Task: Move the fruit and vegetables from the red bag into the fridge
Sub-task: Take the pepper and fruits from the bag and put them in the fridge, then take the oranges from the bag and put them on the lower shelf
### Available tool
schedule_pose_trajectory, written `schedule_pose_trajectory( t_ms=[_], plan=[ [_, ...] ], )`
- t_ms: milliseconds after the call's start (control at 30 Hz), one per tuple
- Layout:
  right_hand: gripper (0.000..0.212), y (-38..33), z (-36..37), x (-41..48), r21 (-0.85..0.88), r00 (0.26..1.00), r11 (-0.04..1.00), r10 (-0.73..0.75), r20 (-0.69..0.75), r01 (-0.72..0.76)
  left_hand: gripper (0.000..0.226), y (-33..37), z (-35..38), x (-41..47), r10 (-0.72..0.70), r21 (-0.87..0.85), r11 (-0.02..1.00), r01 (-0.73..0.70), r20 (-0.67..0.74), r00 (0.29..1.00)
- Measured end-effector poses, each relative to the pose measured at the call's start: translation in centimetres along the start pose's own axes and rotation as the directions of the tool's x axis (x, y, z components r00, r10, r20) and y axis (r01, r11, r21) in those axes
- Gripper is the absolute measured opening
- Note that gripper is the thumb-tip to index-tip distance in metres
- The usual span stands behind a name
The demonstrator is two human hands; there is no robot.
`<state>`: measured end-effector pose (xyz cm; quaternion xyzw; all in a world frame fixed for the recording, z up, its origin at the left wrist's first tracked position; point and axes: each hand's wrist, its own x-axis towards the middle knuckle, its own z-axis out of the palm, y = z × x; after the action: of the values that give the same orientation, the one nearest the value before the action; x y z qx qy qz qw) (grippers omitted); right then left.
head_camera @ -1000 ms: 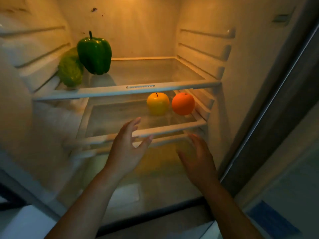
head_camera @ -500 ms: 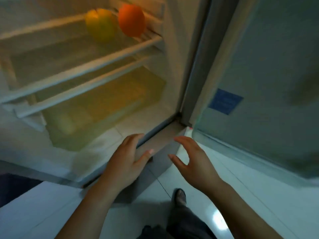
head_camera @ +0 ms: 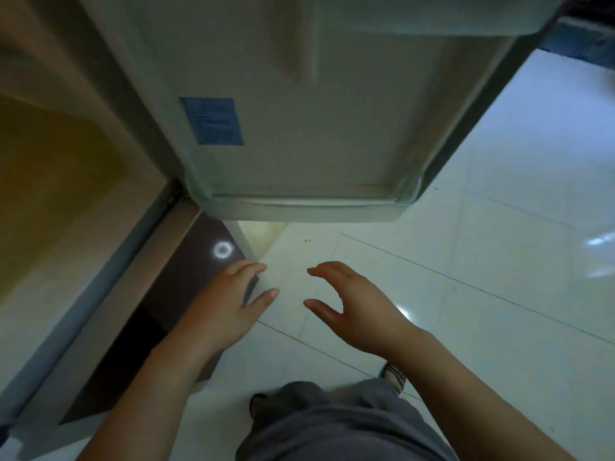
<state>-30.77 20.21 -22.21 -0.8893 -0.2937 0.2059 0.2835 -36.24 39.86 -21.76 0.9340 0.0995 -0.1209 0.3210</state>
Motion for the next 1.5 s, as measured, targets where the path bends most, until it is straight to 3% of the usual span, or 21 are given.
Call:
schedule_pose_trajectory(
  t_ms=[200,333,433,733,967,1133,1267,1500],
  plan=[
    [0.047,12.8,-9.2,-6.0,-0.002,0.987,0.991,0.133,-0.094,-0.133,0.047,11.9,8.2,7.3,0.066,-0.012,0.998,-0.065,0.087,0.994],
    [0.044,21.7,-16.0,-9.9,0.030,0.941,0.966,0.258,-0.219,-0.258,0.046,22.4,14.5,12.9,0.192,0.004,0.981,-0.196,0.180,0.965],
    [0.042,25.5,-20.0,-10.9,0.069,0.915,0.954,0.301,-0.271,-0.293,0.047,27.9,16.3,15.6,0.201,0.007,0.978,-0.207,0.199,0.959],
    [0.041,34.1,-27.3,-4.0,0.105,0.936,0.963,0.265,-0.232,-0.247,0.044,34.1,18.3,24.9,0.142,-0.057,0.989,-0.137,0.083,0.986],
    [0.042,39.3,-35.5,6.4,-0.062,0.973,0.980,0.179,-0.148,-0.190,0.050,37.7,17.0,35.8,0.125,0.031,0.992,-0.124,-0.020,0.992],
    [0.042,40.5,-40.7,14.1,-0.098,0.991,0.993,0.059,-0.117,-0.071,0.049,40.2,14.5,41.7,0.019,0.030,0.999,-0.015,-0.123,0.992],
    [0.041,41.1,-41.8,20.0,-0.071,0.998,0.997,-0.031,-0.051,0.028,0.047,39.7,13.8,44.0,-0.154,-0.010,0.988,0.156,-0.193,0.969],
    [0.042,40.5,-41.0,33.0,-0.027,0.932,0.955,-0.281,0.227,0.295,0.047,35.9,11.8,49.0,-0.488,-0.157,0.873,0.463,-0.275,0.828]
  ],
)
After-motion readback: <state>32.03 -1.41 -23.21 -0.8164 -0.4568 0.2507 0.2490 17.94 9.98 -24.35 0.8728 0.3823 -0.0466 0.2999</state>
